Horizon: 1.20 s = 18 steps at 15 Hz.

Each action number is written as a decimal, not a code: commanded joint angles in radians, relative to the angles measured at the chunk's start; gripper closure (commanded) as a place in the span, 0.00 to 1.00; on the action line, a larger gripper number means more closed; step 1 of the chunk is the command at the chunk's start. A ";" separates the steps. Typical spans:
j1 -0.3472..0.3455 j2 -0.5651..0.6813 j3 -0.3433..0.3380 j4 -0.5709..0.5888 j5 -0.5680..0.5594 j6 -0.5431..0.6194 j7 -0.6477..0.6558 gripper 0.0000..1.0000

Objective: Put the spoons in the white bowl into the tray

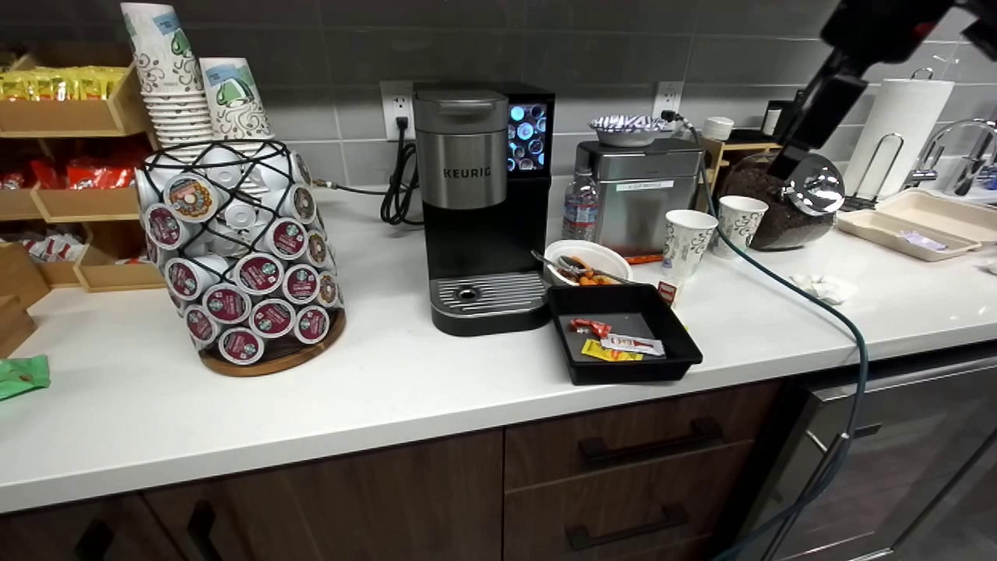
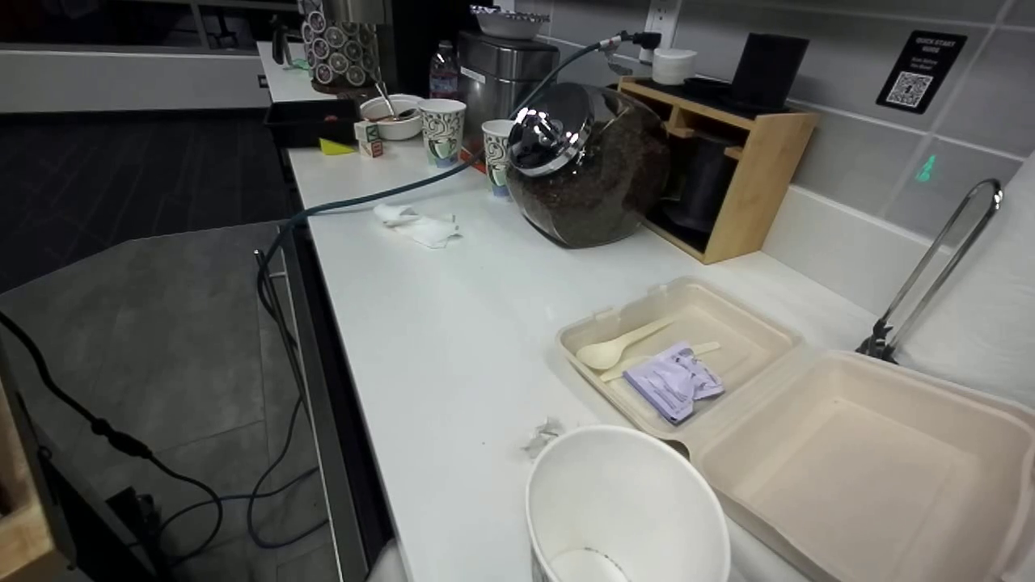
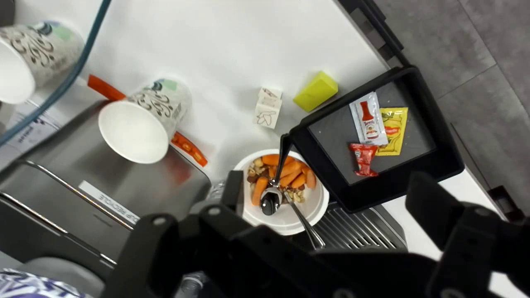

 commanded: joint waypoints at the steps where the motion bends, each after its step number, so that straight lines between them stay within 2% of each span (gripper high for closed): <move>1: 0.015 0.261 -0.010 0.197 -0.045 0.054 -0.098 0.00; 6: 0.018 0.537 -0.038 0.351 -0.070 0.221 0.035 0.00; 9: 0.024 0.652 -0.055 0.419 -0.045 0.263 0.052 0.00; 16: 0.058 0.783 -0.065 0.529 -0.046 0.276 0.066 0.00; 18: 0.060 0.807 -0.072 0.561 -0.043 0.271 0.069 0.04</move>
